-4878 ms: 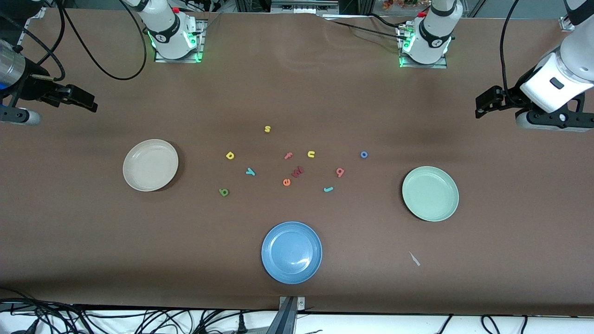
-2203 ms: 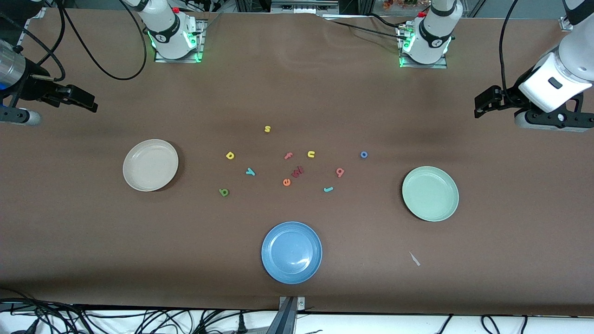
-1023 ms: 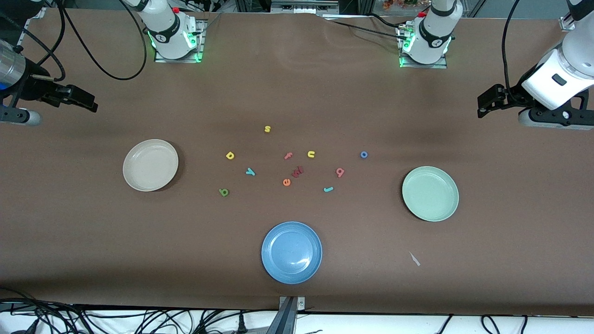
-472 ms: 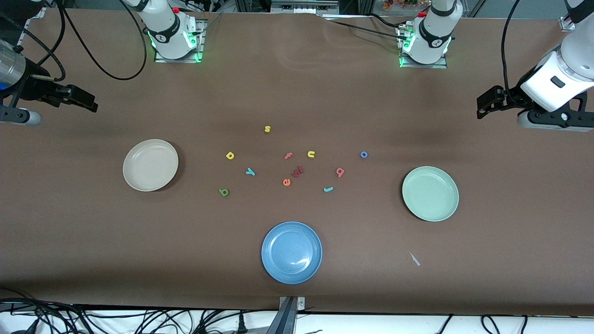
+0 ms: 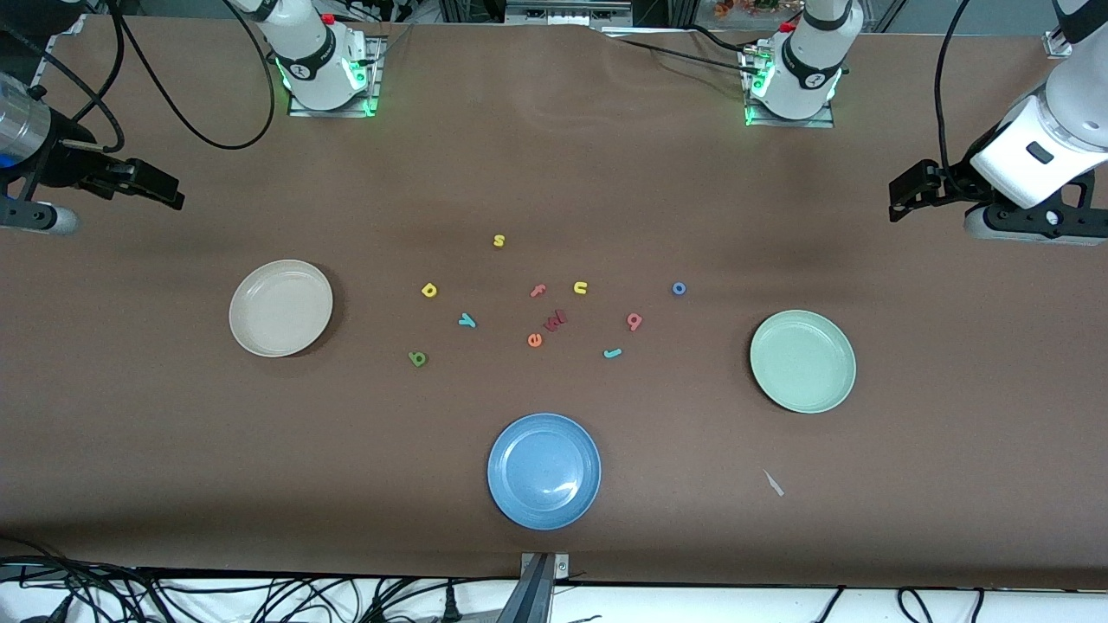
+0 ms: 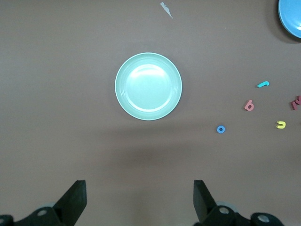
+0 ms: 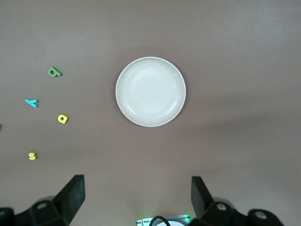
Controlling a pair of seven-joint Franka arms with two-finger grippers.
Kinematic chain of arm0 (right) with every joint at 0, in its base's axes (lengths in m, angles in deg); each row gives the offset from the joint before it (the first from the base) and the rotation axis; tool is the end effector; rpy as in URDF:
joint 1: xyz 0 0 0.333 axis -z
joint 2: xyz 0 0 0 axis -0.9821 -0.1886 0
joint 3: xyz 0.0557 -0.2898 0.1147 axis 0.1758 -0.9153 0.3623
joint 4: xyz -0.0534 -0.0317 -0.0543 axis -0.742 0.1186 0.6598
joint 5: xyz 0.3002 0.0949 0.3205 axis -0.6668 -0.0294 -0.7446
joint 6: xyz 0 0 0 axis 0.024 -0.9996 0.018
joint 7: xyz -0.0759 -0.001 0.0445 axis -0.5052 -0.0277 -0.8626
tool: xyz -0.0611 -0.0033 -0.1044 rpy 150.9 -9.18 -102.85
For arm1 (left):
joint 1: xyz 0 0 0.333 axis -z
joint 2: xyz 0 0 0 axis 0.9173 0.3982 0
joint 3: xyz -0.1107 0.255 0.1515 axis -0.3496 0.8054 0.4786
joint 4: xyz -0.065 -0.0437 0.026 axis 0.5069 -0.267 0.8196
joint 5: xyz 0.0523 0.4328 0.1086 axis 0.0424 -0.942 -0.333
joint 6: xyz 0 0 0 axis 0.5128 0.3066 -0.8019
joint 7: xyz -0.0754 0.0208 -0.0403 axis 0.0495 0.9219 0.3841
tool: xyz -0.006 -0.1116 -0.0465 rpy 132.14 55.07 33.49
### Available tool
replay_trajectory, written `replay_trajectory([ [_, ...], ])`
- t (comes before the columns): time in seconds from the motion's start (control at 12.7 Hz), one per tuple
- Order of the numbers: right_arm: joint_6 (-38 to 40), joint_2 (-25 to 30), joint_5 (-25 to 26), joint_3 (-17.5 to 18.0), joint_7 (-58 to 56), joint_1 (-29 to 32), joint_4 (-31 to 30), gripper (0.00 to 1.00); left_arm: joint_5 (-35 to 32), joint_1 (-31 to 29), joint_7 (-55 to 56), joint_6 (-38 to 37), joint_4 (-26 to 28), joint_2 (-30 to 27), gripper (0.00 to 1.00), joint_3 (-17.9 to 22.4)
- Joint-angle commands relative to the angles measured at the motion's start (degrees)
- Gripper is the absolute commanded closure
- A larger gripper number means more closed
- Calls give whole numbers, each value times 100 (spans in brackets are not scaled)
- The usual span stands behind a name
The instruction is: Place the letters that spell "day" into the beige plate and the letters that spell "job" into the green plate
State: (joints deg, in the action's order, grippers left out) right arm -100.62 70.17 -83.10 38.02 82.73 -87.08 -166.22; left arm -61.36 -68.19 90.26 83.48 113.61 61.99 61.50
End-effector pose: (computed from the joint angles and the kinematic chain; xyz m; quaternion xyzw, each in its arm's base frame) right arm 0.5955 0.0094 0.5575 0.9957 -0.0710 -0.0593 0.0015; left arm 0.6085 -0.0618 0.5812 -0.9991 0.0283 0.0302 0.0015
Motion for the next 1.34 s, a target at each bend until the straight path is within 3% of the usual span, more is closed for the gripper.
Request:
replay_trajectory([
  [0.0, 81, -9, -10, -25, 96, -58, 73, 0, -141, 8, -136, -59, -153, 65, 0, -17],
  [1.26, 81, -26, -28, -17, 79, -58, 64, 0, -53, 69, -127, -146, -145, 170, 0, -69],
])
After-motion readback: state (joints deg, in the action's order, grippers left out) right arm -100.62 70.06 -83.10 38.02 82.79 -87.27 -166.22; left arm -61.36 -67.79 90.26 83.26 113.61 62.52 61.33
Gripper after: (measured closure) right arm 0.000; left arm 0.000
